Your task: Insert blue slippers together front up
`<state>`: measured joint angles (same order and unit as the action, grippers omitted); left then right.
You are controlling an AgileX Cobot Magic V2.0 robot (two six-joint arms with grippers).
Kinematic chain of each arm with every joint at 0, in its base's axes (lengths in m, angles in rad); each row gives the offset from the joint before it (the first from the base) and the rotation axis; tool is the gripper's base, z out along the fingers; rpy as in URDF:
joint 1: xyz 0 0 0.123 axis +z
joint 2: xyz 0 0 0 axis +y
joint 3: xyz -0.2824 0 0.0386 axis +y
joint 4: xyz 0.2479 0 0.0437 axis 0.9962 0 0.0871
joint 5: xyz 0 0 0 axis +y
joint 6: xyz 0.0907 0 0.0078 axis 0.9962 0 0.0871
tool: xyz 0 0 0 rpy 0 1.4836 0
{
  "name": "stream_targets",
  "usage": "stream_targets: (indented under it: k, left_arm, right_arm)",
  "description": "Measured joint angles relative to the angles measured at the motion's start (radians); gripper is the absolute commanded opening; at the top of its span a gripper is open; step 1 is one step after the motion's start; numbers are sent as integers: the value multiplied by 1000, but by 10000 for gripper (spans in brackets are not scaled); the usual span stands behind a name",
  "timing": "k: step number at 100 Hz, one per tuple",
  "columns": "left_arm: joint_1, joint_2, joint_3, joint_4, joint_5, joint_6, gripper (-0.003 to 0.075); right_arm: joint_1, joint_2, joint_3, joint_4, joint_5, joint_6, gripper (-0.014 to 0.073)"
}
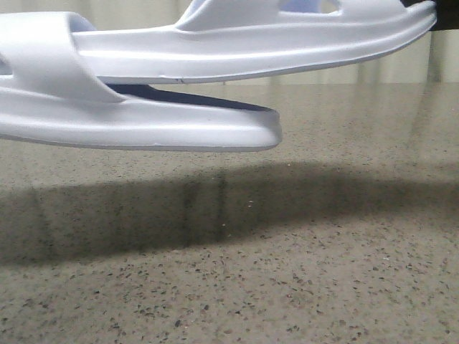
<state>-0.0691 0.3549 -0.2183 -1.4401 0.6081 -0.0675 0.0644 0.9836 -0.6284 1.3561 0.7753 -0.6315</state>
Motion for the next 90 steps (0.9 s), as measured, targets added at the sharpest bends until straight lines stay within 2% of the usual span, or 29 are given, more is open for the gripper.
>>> stream_targets:
  k: [31, 73, 90]
  left_arm:
    - [0, 0, 2, -98, 28, 49, 16]
    - [0, -1, 2, -164, 25, 96, 16]
    - [0, -1, 2, -180, 19, 108, 16]
  right_arm:
    - [2, 30, 0, 37, 30, -54, -107]
    - [165, 118, 0, 90, -36, -156, -107]
    - [195, 148, 0, 120, -66, -218, -107]
